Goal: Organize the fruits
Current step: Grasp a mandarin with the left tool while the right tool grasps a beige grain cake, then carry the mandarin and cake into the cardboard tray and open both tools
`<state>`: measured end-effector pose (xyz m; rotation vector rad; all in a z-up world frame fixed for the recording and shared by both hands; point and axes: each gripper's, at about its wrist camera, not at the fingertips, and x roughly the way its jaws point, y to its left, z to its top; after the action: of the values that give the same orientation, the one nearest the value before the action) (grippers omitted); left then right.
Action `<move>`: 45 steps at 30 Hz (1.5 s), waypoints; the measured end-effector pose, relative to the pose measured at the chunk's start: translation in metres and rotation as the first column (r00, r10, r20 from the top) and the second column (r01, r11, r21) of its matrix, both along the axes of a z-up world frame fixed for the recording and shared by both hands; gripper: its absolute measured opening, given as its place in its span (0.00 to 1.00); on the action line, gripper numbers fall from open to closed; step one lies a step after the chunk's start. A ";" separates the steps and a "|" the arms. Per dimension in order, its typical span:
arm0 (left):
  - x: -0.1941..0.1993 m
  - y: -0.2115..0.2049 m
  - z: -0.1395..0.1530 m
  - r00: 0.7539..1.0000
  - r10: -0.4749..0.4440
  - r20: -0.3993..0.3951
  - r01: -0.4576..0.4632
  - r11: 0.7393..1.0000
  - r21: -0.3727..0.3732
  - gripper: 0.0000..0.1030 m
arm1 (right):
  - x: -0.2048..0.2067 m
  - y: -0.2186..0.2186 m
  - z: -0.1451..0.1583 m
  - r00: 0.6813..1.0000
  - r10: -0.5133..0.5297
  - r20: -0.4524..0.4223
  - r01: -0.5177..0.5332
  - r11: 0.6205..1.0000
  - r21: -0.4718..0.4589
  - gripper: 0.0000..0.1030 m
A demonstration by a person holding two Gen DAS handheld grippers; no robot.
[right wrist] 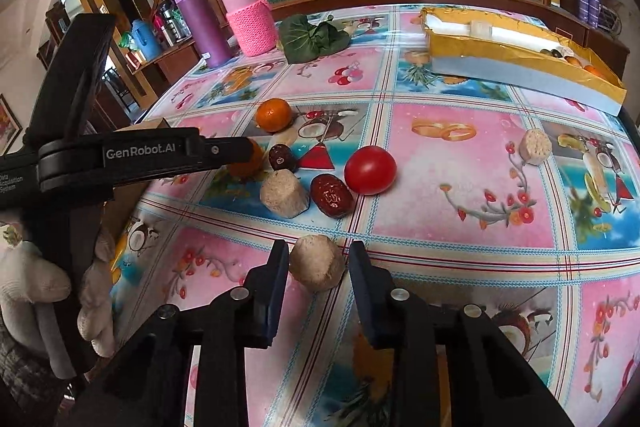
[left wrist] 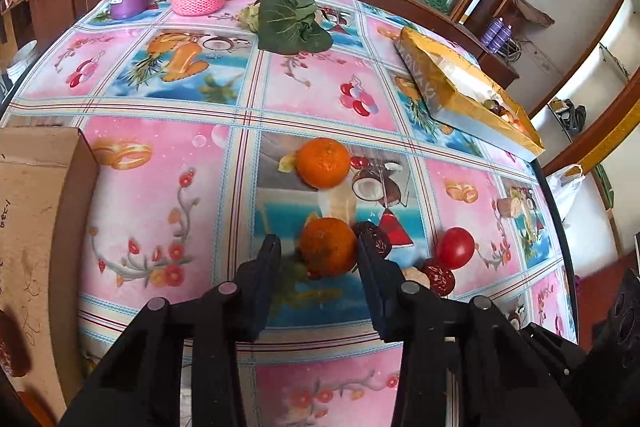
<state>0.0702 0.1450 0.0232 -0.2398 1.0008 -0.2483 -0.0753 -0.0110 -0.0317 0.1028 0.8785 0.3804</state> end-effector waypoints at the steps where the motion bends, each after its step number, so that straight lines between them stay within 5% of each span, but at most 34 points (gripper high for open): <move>1: 0.000 -0.002 -0.001 1.000 -0.004 0.004 0.004 1.000 0.006 0.37 | 0.000 0.001 -0.001 1.000 0.005 -0.007 -0.005 1.000 -0.005 0.33; 7: 0.000 -0.017 -0.006 0.999 -0.039 0.029 0.037 0.998 0.052 0.35 | -0.001 0.009 -0.002 1.000 0.020 0.007 -0.020 0.998 -0.055 0.29; 8: -0.001 -0.016 -0.006 0.998 -0.047 0.029 0.046 0.998 0.031 0.26 | -0.001 0.009 -0.002 1.000 0.022 0.007 -0.022 0.998 -0.053 0.25; 14: -0.022 0.001 0.011 0.998 -0.014 0.060 0.013 1.000 0.016 0.26 | -0.003 0.009 -0.001 0.999 0.017 0.031 -0.015 0.999 -0.047 0.20; 22: -0.094 0.082 0.043 0.987 0.118 0.109 -0.113 0.992 -0.049 0.27 | -0.010 0.018 0.001 0.997 0.032 0.065 -0.026 0.996 -0.091 0.18; 29: -0.164 0.167 0.057 0.943 0.292 0.159 -0.285 0.956 -0.061 0.27 | -0.013 0.033 -0.004 0.996 0.053 0.067 -0.040 0.982 -0.186 0.18; 36: -0.200 0.221 0.052 0.897 0.407 0.171 -0.411 0.911 -0.013 0.27 | -0.033 0.037 0.018 0.996 0.030 0.085 -0.018 0.991 -0.136 0.18; 45: -0.210 0.209 0.032 0.923 0.340 0.180 -0.367 0.918 0.150 0.27 | -0.050 0.139 0.051 0.965 0.249 0.086 -0.242 0.967 -0.080 0.18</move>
<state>-0.1398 0.3541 0.0551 -0.2287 0.8063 0.1553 -0.1254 0.1275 0.0195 -0.0885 0.8106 0.5820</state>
